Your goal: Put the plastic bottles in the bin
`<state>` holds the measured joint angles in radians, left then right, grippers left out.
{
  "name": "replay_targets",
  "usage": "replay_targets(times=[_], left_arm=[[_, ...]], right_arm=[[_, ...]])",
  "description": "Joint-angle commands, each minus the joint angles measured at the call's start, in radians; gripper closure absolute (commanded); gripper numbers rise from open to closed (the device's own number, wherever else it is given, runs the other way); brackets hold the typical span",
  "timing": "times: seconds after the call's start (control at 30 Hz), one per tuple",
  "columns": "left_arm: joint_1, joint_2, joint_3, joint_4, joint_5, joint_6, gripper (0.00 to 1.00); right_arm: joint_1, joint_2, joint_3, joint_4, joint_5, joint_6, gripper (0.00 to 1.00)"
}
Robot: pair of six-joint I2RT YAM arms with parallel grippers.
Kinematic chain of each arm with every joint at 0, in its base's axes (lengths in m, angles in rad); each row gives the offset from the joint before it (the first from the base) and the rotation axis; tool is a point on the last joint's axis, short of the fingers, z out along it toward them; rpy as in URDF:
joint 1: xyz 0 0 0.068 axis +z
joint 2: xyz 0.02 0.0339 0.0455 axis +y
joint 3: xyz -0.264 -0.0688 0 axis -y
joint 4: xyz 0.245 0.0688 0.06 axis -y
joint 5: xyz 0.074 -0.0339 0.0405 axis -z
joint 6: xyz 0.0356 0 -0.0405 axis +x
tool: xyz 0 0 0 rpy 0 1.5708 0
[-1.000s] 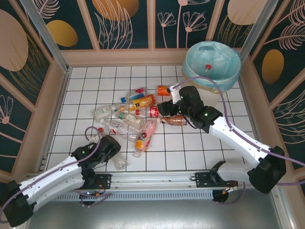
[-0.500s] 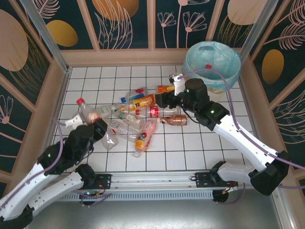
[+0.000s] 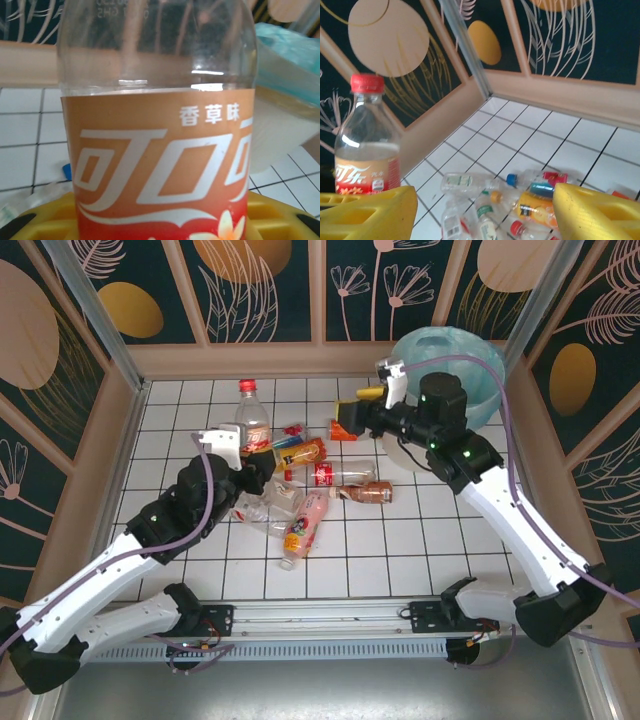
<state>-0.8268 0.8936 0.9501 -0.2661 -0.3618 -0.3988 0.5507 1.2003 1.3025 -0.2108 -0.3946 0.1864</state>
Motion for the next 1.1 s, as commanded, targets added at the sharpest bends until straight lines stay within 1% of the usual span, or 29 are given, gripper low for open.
replay_targets(times=[0.0, 0.17, 0.27, 0.33, 0.37, 0.4, 0.43, 0.47, 0.5, 0.53, 0.57, 0.63, 0.73, 0.8, 0.9, 0.97, 1.07], left_arm=[[-0.002, 0.009, -0.024, 0.171, 0.13, 0.165, 0.66], [-0.003, -0.007, -0.066, 0.26, 0.264, 0.188, 0.67], [-0.003, -0.022, -0.123, 0.341, 0.329, 0.187, 0.68], [-0.003, -0.021, -0.174, 0.384, 0.345, 0.228, 0.68], [-0.003, -0.006, -0.173, 0.381, 0.332, 0.262, 0.68], [-0.002, 0.017, -0.157, 0.398, 0.269, 0.256, 0.72], [-0.002, 0.048, -0.137, 0.421, 0.218, 0.245, 0.75], [-0.003, 0.083, -0.097, 0.376, 0.239, 0.249, 0.77], [-0.002, 0.115, -0.056, 0.308, 0.29, 0.264, 0.75], [-0.003, 0.129, -0.047, 0.286, 0.313, 0.265, 0.74], [-0.003, 0.129, -0.06, 0.305, 0.319, 0.247, 0.74], [-0.004, 0.121, -0.09, 0.352, 0.372, 0.221, 0.73], [-0.004, 0.096, -0.151, 0.447, 0.428, 0.205, 0.72], [-0.003, 0.079, -0.174, 0.492, 0.429, 0.183, 0.73], [-0.003, 0.058, -0.183, 0.525, 0.493, 0.175, 0.73], [-0.005, 0.049, -0.174, 0.516, 0.512, 0.202, 0.73], [-0.004, 0.05, -0.14, 0.461, 0.527, 0.239, 0.73]], right_arm=[[0.002, -0.077, -0.052, 0.07, -0.11, 0.019, 0.27], [0.002, -0.13, -0.045, 0.043, -0.179, 0.012, 0.27], [0.002, -0.162, -0.055, 0.063, -0.182, -0.003, 0.27], [0.002, -0.16, -0.03, 0.034, -0.11, 0.019, 0.28], [0.002, -0.157, -0.007, 0.003, -0.082, 0.038, 0.28], [0.002, -0.161, -0.004, 0.016, -0.038, 0.062, 0.28], [0.002, -0.18, -0.037, 0.077, 0.041, 0.115, 0.28], [-0.028, -0.203, -0.084, 0.132, 0.062, 0.112, 0.29], [-0.034, -0.233, -0.134, 0.179, 0.038, 0.055, 0.28], [-0.05, -0.253, -0.156, 0.18, 0.049, 0.039, 0.27], [-0.069, -0.261, -0.149, 0.161, 0.056, 0.065, 0.28], [-0.113, -0.262, -0.106, 0.129, -0.103, 0.061, 0.26], [-0.118, -0.247, -0.073, 0.124, -0.265, 0.038, 0.25], [-0.118, -0.236, -0.047, 0.089, -0.276, 0.038, 0.25], [-0.118, -0.233, -0.024, 0.05, -0.315, 0.044, 0.25], [-0.118, -0.236, -0.038, 0.066, -0.359, 0.063, 0.25], [-0.117, -0.245, -0.059, 0.109, -0.393, 0.11, 0.25]])
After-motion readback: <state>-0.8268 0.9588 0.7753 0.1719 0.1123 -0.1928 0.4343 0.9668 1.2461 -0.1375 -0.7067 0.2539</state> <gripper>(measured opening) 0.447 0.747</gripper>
